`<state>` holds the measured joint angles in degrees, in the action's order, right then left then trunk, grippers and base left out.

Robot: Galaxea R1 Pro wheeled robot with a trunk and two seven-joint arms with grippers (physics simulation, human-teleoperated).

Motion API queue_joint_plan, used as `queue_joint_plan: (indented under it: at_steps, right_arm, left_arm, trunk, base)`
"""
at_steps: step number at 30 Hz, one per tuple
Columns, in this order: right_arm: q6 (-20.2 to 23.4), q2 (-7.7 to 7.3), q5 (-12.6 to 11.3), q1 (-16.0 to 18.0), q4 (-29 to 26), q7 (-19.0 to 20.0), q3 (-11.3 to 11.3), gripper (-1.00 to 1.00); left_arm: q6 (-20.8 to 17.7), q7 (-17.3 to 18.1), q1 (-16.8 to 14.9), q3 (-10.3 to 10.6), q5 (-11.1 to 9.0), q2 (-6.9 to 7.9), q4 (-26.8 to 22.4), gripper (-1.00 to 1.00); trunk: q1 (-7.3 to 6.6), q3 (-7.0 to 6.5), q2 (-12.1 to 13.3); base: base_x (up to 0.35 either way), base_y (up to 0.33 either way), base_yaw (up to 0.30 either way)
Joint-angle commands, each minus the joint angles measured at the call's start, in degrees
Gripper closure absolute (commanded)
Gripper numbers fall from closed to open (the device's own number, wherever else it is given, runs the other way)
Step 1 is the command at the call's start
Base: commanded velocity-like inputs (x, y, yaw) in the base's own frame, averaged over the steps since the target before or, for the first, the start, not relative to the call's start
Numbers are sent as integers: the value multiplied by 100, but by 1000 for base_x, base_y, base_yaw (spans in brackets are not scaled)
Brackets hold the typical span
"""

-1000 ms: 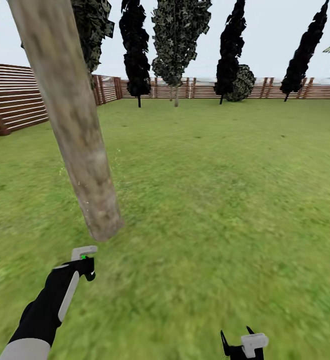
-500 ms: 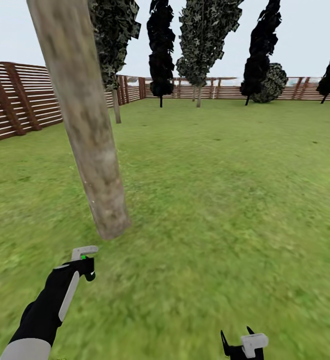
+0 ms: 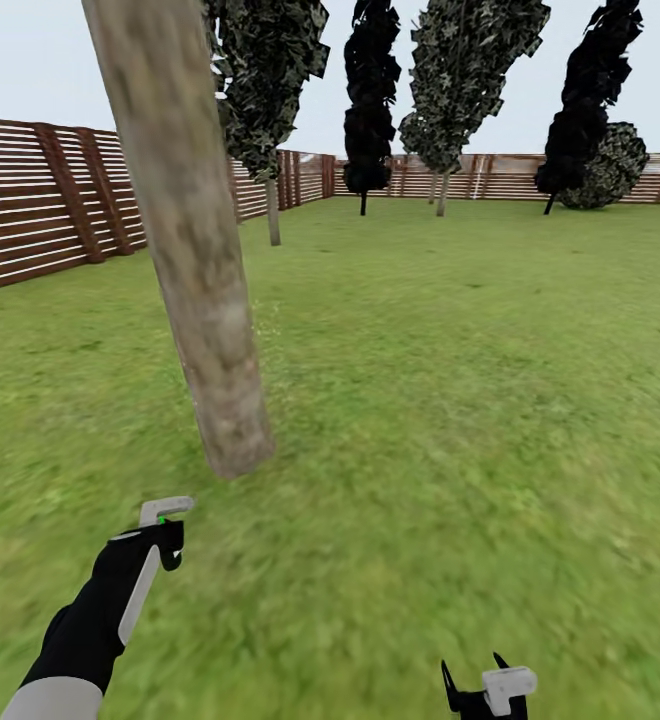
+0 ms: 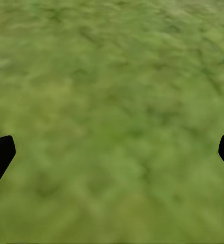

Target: In the garden, pick up the pesticide atomizer on the floor and spray pesticide onto both trees until each tree trunk is fully covered.

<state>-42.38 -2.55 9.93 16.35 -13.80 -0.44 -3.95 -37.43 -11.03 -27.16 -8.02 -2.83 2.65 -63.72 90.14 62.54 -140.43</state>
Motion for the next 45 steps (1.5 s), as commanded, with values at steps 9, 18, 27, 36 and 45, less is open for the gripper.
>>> queue_joint_plan:
  at_steps: [9,18,27,36,45]
  right_arm:
    - [-7,-22,9,0,0,0,0,-100]
    - [-7,-6,0,-2,0,9,9,-100]
    - [-7,-9,1,-1,0,9,9,-100]
    - [-7,-1,0,-1,0,9,9,-100]
    - [-7,-4,0,-1,0,9,9,-100]
  left_arm:
    - [11,6,0,-6,2,-1,0,100]
    - [10,5,0,-6,2,-1,0,100]
    - [16,-5,0,-6,2,-1,0,100]
    - [13,-29,0,-6,2,-1,0,100]
    - [-194,10,-44,15,2,54,439,100]
  trunk:
    - [0,0,0]
    - [0,0,0]
    - [0,0,0]
    - [0,0,0]
    - [0,0,0]
  base:
    - [173,-249,11]
    - [177,-245,86]
    - [263,-150,180]
    - [277,-117,69]
    - [80,-99,190]
